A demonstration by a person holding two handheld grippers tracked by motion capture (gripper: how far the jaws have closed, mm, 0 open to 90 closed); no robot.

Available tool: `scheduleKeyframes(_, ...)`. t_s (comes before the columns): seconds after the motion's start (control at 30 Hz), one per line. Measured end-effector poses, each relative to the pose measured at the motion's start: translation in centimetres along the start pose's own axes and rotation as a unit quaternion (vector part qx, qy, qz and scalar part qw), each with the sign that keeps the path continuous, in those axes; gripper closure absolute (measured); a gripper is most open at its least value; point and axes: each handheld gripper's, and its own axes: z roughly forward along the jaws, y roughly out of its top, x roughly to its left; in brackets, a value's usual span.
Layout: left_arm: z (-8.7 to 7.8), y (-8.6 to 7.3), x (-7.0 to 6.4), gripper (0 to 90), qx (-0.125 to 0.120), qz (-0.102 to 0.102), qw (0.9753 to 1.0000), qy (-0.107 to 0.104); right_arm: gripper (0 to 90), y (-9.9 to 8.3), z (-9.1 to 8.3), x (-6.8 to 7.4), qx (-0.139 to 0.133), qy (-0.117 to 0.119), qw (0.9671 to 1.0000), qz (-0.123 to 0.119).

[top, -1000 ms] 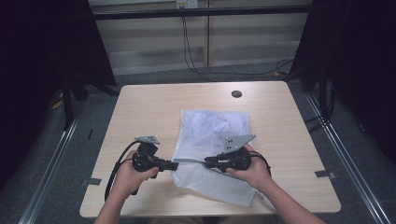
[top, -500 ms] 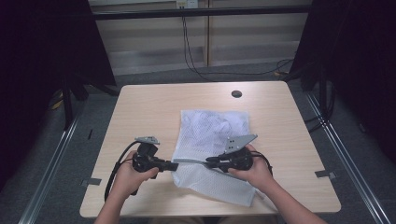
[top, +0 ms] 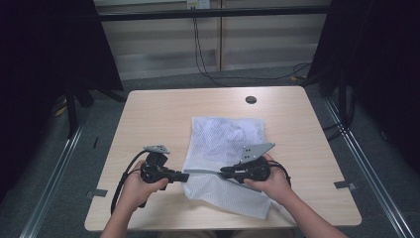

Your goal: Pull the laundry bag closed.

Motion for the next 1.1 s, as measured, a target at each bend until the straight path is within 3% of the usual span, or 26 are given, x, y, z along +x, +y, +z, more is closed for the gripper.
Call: scheduleKeyframes(1.1, -0.25, 0.04, 0.16, 87.1, 0.001, 0.003, 1.0, -0.001, 81.9, -0.44, -0.87, -0.29, -0.001, -0.003, 1.0, 0.0)
